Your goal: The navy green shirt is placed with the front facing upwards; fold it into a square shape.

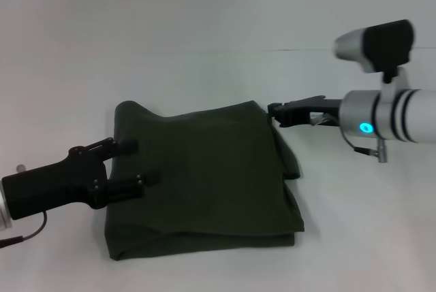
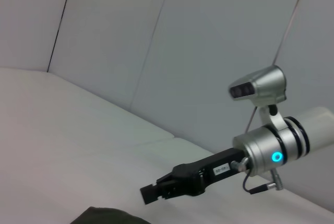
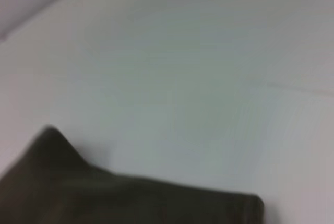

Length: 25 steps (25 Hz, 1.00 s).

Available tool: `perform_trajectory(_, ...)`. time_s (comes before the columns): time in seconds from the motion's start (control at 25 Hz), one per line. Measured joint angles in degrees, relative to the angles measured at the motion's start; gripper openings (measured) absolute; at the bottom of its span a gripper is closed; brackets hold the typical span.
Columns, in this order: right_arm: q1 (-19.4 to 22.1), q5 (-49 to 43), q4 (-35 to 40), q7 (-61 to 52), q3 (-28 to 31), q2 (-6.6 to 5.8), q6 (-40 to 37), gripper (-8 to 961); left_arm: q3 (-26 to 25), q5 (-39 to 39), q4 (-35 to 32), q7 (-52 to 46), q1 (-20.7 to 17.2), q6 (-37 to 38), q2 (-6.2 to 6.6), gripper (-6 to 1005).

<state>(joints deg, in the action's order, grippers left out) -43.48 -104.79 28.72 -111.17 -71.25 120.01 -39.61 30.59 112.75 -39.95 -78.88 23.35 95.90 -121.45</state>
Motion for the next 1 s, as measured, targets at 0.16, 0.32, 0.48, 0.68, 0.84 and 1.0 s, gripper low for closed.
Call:
perform_trajectory(0.16,3.91,3.38,3.44,-0.02,2.39,-0.70,-4.87,41,-0.44,-0.31,0.14,-0.13,0.06,-0.39,0.04,886)
perform_trajectory(0.32,4.76,2.70,3.02,-1.46,7.28,-2.42,-12.97,43,-0.44,-1.12,0.14,-0.75,0.24,-1.36,0.00,886)
perform_trajectory(0.48,4.63,-1.27,2.93,-10.06,7.67,-5.36,-20.79,46,-0.40,-1.16,0.14,-1.62,0.48,-1.29,0.22,886)
perform_trajectory(0.68,3.61,-7.80,3.42,-20.32,7.86,-7.50,-26.78,275,-0.44,-1.24,0.14,-1.63,0.58,-1.16,0.29,886)
perform_trajectory(0.84,3.00,-10.81,3.39,-24.17,7.93,-7.84,-28.68,444,-0.44,-1.24,0.14,-1.44,0.57,-1.24,0.22,886)
perform_trajectory(1.0,2.56,-12.91,3.17,-26.35,7.79,-7.63,-28.79,589,-0.44,-1.24,0.14,-1.37,0.50,-1.34,0.26,886)
